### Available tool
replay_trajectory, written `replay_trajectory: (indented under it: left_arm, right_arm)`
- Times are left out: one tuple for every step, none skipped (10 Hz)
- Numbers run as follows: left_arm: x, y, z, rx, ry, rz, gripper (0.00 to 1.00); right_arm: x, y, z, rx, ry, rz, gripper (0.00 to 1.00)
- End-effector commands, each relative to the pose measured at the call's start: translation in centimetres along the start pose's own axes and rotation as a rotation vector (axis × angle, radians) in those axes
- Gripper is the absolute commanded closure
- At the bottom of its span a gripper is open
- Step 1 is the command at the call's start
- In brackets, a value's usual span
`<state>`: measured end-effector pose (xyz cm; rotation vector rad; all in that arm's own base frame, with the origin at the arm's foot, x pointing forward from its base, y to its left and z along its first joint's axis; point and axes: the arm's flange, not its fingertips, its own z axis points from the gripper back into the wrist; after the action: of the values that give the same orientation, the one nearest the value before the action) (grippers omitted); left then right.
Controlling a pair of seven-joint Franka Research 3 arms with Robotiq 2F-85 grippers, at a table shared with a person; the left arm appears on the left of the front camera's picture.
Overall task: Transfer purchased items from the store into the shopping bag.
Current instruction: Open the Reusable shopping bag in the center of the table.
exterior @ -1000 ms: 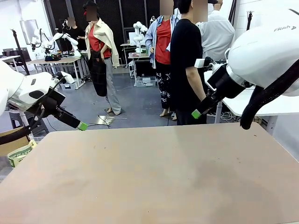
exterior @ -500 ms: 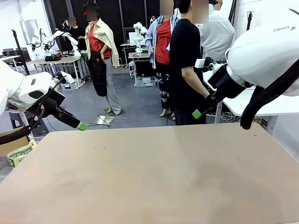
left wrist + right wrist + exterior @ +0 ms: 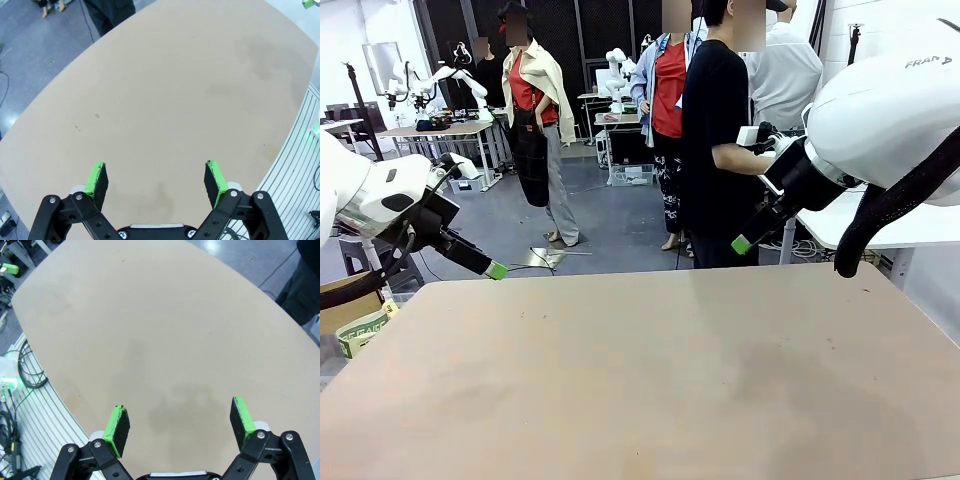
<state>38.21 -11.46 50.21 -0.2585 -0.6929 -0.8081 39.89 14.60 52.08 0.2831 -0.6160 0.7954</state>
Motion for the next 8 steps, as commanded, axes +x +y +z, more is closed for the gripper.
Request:
replay_trajectory:
  left_arm:
    - [0.01,0.01,0.05,0.007,0.002,0.001,0.00]
    - [0.01,0.01,0.05,0.007,0.002,0.001,0.00]
    - [0.01,0.01,0.05,0.007,0.002,0.001,0.00]
    - [0.01,0.01,0.05,0.007,0.002,0.001,0.00]
    - [0.01,0.01,0.05,0.007,0.002,0.001,0.00]
    - [0.01,0.01,0.05,0.007,0.002,0.001,0.00]
    - [0.01,0.01,0.05,0.007,0.002,0.001,0.00]
    - [0.01,0.01,0.05,0.007,0.002,0.001,0.00]
  right_arm:
    - [-0.03,0.02,-0.04,0.008,0.004,-0.007,0.00]
    - [-0.03,0.02,-0.04,0.008,0.004,-0.007,0.00]
    - [-0.03,0.02,-0.04,0.008,0.004,-0.007,0.00]
    - [-0.03,0.02,-0.04,0.008,0.004,-0.007,0.00]
    - [-0.03,0.02,-0.04,0.008,0.004,-0.007,0.00]
    - [-0.03,0.02,-0.04,0.008,0.004,-0.007,0.00]
    - [-0.03,0.02,-0.04,0.008,0.004,-0.007,0.00]
    - [-0.03,0.02,-0.04,0.008,0.004,-0.007,0.00]
